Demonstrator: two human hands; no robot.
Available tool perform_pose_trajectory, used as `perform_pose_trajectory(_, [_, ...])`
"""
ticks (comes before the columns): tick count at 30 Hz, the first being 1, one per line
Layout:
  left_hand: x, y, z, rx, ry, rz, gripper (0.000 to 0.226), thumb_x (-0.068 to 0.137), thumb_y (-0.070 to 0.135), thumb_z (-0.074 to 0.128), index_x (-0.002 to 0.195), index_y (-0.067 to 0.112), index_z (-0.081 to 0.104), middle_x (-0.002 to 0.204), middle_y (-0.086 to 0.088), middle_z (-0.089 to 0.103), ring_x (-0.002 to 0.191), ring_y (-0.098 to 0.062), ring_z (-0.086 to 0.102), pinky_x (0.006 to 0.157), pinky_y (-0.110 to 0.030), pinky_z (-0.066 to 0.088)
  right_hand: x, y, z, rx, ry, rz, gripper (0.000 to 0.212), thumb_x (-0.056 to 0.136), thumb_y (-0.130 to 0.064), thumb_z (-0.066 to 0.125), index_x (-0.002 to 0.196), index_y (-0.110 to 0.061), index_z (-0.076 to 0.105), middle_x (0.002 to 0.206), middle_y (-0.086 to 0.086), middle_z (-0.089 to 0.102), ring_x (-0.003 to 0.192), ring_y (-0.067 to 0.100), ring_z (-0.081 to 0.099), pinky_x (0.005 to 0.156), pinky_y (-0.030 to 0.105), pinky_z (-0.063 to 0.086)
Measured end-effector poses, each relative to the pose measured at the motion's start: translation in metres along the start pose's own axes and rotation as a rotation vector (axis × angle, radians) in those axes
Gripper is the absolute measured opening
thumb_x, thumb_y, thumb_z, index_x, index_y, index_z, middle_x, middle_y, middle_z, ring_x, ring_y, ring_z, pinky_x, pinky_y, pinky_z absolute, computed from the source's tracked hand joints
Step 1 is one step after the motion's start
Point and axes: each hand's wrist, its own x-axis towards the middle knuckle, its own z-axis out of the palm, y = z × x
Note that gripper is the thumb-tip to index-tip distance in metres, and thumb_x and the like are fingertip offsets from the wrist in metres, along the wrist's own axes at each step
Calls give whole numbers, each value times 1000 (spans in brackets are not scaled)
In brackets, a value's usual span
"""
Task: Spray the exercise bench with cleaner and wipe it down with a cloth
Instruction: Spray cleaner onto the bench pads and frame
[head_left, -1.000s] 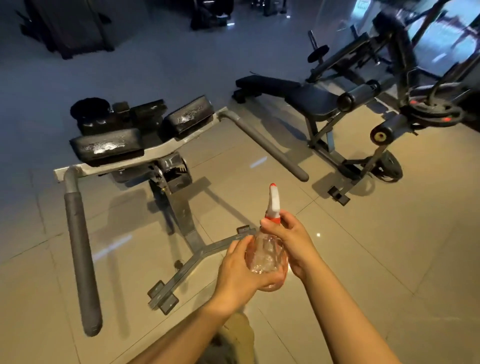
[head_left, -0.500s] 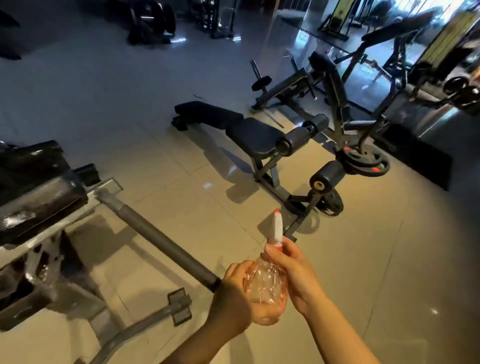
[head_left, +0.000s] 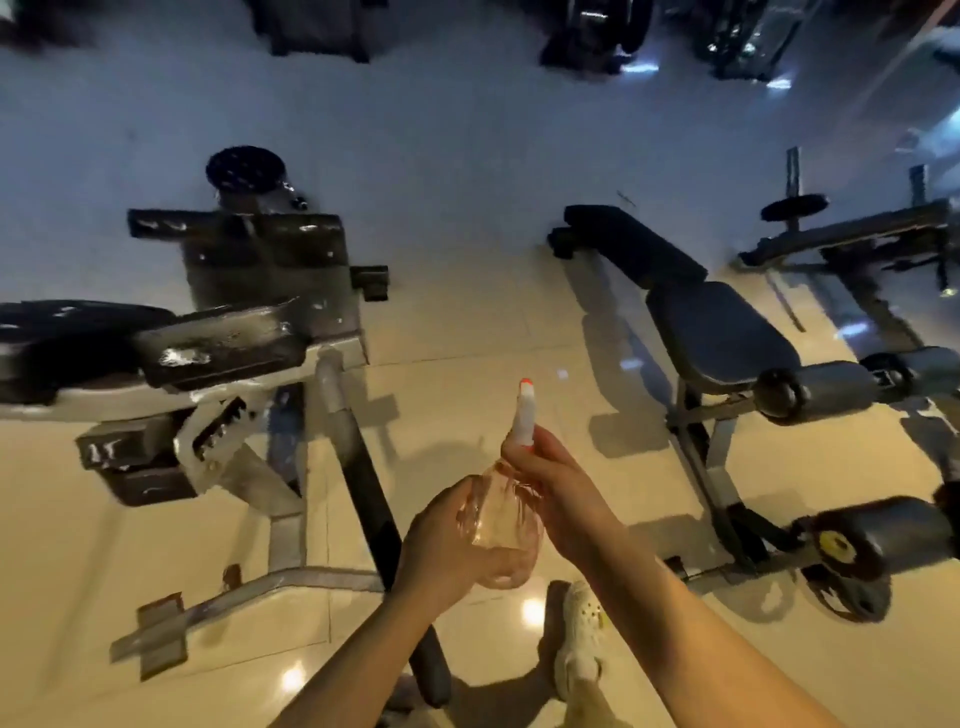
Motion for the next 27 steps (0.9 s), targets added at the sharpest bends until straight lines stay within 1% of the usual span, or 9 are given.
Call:
perform_pose_trajectory(3, [8,1,17,-114,185,-64,78,63,35,89,125,37,43,114,20,48,114,-8,52,88,-15,43,27,-12,-6,-74,-172,55,50,81,-14,69,128,-7,54,96,8,64,75,16,68,66,27,56])
perform_pose_trajectory(5, [11,7,37,-171,278,-78,77,61,29,91,122,35,44,112,21,50,110,-6,53,80,-2,39,35,-22,-21,-85,-281,105,47,84,-6,70,128,-5,53,89,5,66,70,14,68,62,25,55])
perform_pose_trajectory(6, [12,14,48,-200,321,-87,78,61,26,91,121,35,43,114,19,50,108,-4,52,78,0,38,39,-29,-31,-109,-329,121,47,83,-6,72,126,-6,55,84,2,66,68,13,67,61,25,55])
perform_pose_trajectory(8, [15,31,70,-246,383,-89,77,61,23,92,119,37,44,121,14,53,104,0,53,81,-5,41,45,-45,-54,-186,-418,128,49,81,-9,73,126,-9,54,87,2,65,69,11,65,62,24,54])
perform_pose_trajectory(11, [23,57,99,-285,425,-82,76,57,27,93,115,43,46,117,17,57,103,7,53,81,-9,44,59,-66,-83,-239,-477,143,48,87,-6,68,132,-10,51,99,6,63,74,11,68,66,25,55])
perform_pose_trajectory(15, [42,80,111,-325,496,-135,75,55,32,93,111,45,44,115,20,56,105,3,53,91,-25,49,88,-82,-95,-258,-522,206,49,86,-6,67,133,-8,51,99,6,62,77,15,66,68,29,55])
perform_pose_trajectory(21, [88,82,78,-392,595,-197,72,53,31,93,106,46,47,109,21,60,100,5,56,75,-4,42,153,-95,-64,-300,-620,286,35,89,-7,65,122,-11,58,83,3,63,68,15,64,64,30,54])
perform_pose_trajectory(24, [127,79,53,-395,668,-199,71,54,32,93,104,49,45,105,28,56,98,4,56,75,-6,41,195,-112,-37,-442,-646,265,28,90,-16,67,117,-12,60,82,2,66,71,15,65,65,29,53])
perform_pose_trajectory(27, [166,84,13,-417,717,-209,74,56,36,92,113,45,46,107,25,57,101,-2,58,81,-13,46,242,-133,0,-623,-653,236,43,80,-40,75,118,-23,64,94,2,71,87,22,69,79,39,56])
